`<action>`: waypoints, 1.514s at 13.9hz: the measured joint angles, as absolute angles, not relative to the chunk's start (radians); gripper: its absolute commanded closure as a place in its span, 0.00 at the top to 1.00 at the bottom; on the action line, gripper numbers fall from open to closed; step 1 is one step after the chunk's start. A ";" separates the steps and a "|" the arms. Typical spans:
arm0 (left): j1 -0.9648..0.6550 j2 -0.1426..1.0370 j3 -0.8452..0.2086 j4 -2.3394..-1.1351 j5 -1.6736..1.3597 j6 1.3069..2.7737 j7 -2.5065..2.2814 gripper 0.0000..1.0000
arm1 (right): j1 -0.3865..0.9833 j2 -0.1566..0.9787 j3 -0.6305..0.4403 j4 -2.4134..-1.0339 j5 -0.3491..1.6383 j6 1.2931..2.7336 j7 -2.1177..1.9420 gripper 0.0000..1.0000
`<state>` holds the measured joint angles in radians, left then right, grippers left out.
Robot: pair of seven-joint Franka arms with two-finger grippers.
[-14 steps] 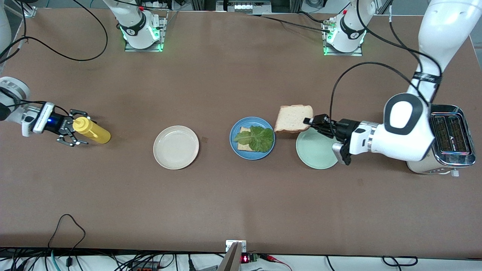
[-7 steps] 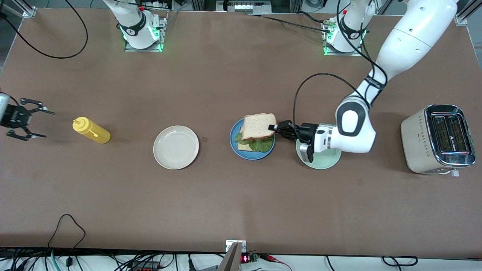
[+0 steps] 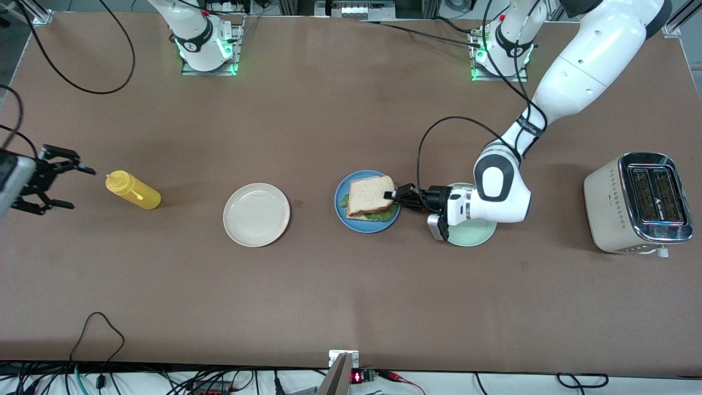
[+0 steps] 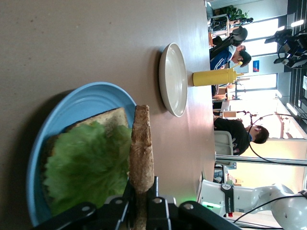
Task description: Make sandwich in blue plate with both arms
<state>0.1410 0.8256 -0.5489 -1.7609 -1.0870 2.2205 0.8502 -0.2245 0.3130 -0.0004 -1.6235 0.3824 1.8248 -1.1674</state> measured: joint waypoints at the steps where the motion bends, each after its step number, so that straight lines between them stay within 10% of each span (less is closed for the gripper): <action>1: 0.141 0.833 -0.548 -1.752 -1.082 2.223 0.857 1.00 | -0.186 0.319 -0.001 -1.624 0.364 1.870 -1.064 1.00; 8: 0.183 0.723 -0.492 -1.707 -0.620 2.153 0.767 1.00 | -0.017 0.321 -0.001 -1.625 0.197 1.874 -0.307 1.00; 13: 0.186 0.516 -0.431 -1.670 -0.077 1.822 0.454 1.00 | 0.122 0.214 -0.120 -1.573 -0.014 1.678 -0.032 1.00; 18: 0.192 0.427 -0.389 -1.449 0.206 1.341 0.274 1.00 | -0.033 0.138 -0.131 -1.530 -0.006 1.632 -0.048 1.00; 21: 0.117 0.338 -0.291 -1.377 0.196 1.314 0.183 1.00 | -0.032 0.115 -0.113 -1.528 -0.004 1.560 -0.046 1.00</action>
<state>0.1174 0.3376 -0.2914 -1.3771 0.1958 1.3142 0.1830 -0.0323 0.1154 -0.1126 -1.5280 -0.0036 1.5602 -0.0456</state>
